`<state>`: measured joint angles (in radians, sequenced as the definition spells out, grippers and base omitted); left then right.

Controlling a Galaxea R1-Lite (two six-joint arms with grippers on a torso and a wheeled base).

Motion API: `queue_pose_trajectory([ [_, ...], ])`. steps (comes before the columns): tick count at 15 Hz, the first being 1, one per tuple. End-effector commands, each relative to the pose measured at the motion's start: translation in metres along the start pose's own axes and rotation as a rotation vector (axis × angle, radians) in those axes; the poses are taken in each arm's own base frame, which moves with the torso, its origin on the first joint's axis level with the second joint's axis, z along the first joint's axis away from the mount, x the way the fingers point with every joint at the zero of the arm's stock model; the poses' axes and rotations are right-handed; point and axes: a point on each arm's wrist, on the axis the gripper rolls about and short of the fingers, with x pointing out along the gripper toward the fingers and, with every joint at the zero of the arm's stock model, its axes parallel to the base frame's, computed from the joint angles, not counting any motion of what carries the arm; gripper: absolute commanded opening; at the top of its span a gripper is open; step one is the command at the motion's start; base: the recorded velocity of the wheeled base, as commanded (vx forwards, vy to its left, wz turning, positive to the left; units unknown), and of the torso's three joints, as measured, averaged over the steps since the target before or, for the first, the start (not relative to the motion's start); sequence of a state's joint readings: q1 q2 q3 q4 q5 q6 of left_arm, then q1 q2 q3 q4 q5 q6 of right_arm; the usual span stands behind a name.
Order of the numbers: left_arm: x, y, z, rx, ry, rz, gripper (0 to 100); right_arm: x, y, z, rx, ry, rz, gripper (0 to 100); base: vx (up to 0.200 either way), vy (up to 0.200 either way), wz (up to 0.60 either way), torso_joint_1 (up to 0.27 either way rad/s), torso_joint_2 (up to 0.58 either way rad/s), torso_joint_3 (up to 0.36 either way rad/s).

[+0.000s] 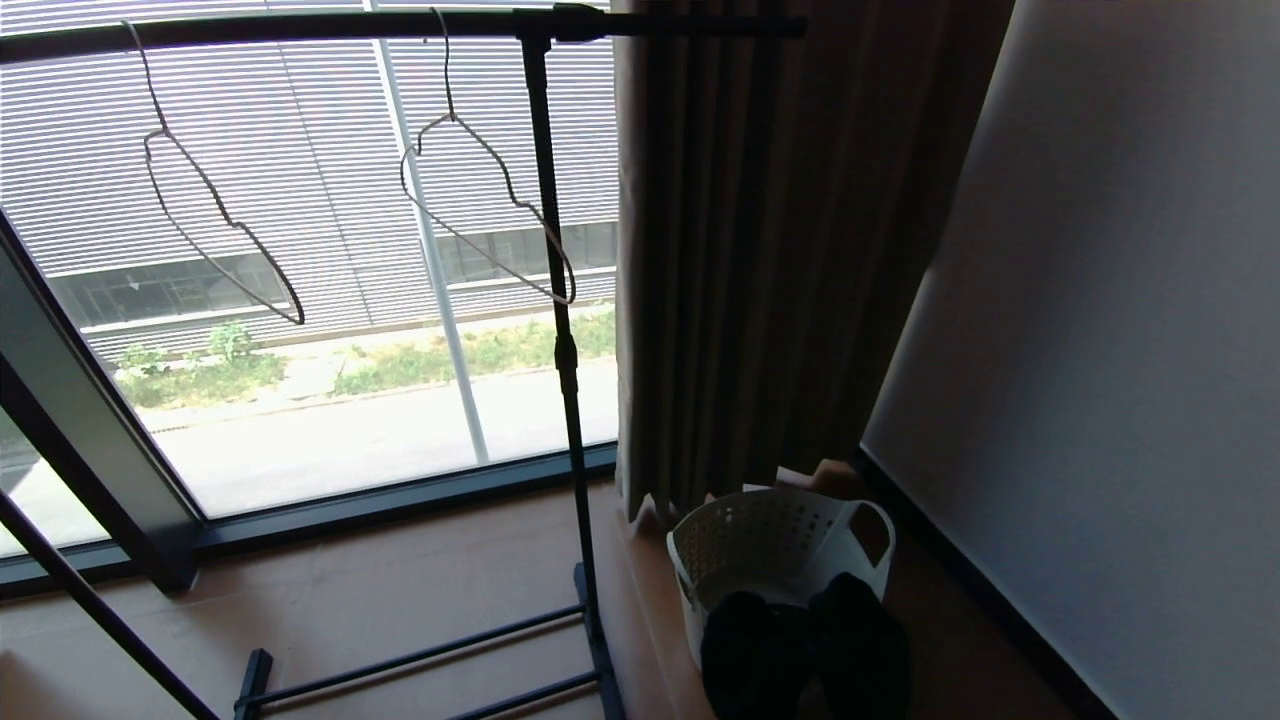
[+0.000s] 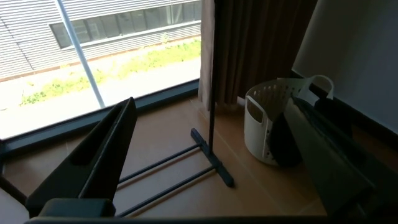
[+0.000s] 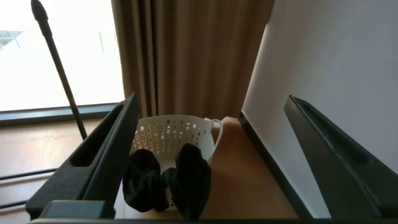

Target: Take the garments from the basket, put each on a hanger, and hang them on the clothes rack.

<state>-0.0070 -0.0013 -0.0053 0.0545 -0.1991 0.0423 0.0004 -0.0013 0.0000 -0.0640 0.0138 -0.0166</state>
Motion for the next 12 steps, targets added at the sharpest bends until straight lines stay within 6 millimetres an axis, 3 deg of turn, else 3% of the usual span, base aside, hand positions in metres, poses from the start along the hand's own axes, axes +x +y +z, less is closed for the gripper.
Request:
queue_pose_trajectory([
  [1, 0.0003, -0.0001, -0.0005, 0.008, 0.003, -0.003, 100, 0.0001, -0.0001, -0.0001, 0.000, 0.002, 0.004, 100, 0.000, 0.000, 0.00, -0.076, 0.29, 0.212],
  [9, 0.0002, -0.0002, -0.0002, 0.017, 0.002, -0.009, 100, 0.0001, -0.0001, -0.0001, 0.000, 0.002, 0.003, 100, 0.000, 0.000, 0.00, -0.079, 0.42, 0.332],
  [12, 0.0002, -0.0002, -0.0002, 0.017, 0.002, -0.009, 100, 0.0001, -0.0001, -0.0001, 0.000, 0.002, 0.003, 100, 0.000, 0.000, 0.00, -0.022, 0.12, 0.025],
])
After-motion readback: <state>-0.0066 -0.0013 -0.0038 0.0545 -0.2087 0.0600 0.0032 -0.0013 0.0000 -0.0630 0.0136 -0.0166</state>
